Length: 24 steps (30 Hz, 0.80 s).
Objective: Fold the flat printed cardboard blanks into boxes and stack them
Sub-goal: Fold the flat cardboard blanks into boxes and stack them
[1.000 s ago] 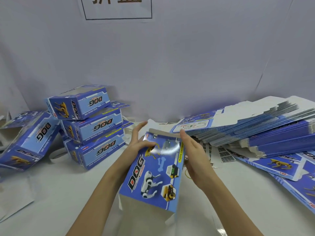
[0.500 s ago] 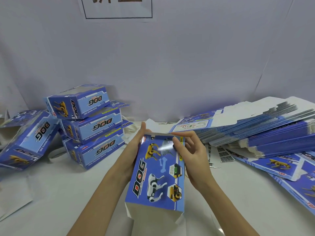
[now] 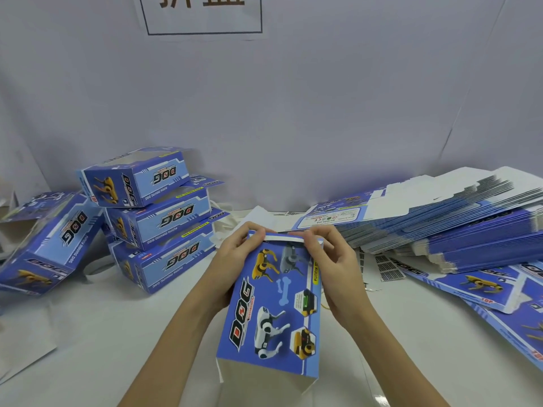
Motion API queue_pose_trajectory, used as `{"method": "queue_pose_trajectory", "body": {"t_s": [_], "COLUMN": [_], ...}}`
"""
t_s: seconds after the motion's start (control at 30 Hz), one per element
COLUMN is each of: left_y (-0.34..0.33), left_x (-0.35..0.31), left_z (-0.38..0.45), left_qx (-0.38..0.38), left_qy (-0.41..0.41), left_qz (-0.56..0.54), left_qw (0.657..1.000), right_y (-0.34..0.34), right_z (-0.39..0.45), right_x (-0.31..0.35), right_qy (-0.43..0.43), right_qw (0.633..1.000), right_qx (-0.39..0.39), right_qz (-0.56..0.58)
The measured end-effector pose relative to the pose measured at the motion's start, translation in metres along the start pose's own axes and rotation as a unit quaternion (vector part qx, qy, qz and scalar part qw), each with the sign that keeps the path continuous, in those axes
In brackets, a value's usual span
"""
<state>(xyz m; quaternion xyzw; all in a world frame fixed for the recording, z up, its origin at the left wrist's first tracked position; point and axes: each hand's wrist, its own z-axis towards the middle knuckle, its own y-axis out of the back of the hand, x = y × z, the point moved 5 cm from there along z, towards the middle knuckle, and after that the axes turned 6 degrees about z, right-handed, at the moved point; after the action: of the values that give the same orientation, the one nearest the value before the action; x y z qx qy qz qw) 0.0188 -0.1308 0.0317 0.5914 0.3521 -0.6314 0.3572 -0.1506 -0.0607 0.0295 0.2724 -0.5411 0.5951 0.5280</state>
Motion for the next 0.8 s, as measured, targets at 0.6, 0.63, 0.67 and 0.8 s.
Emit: {"method": "queue_pose_trajectory", "body": {"t_s": [0.6,0.63,0.67,0.8], "left_y": [0.010,0.011,0.012,0.016], "left_x": [0.002,0.002,0.002,0.006], "left_z": [0.001,0.002,0.003,0.005], "left_qx": [-0.026,-0.031,-0.037,-0.033], "left_qy": [0.046,0.047,0.046,0.056], "left_qz": [0.013,0.020,0.025,0.035], "left_qw": [0.999,0.998,0.998,0.997], "right_y": [-0.007,-0.007,-0.007,-0.011], "right_z": [-0.005,-0.005,-0.005,-0.006], "right_x": [0.003,0.003,0.002,0.000], "right_qy": [-0.081,-0.082,-0.084,-0.097], "right_qw": [0.996,0.996,0.995,0.993], "right_qx": [0.023,0.026,0.033,0.052], "right_qz": [-0.031,-0.031,-0.033,-0.051]}}
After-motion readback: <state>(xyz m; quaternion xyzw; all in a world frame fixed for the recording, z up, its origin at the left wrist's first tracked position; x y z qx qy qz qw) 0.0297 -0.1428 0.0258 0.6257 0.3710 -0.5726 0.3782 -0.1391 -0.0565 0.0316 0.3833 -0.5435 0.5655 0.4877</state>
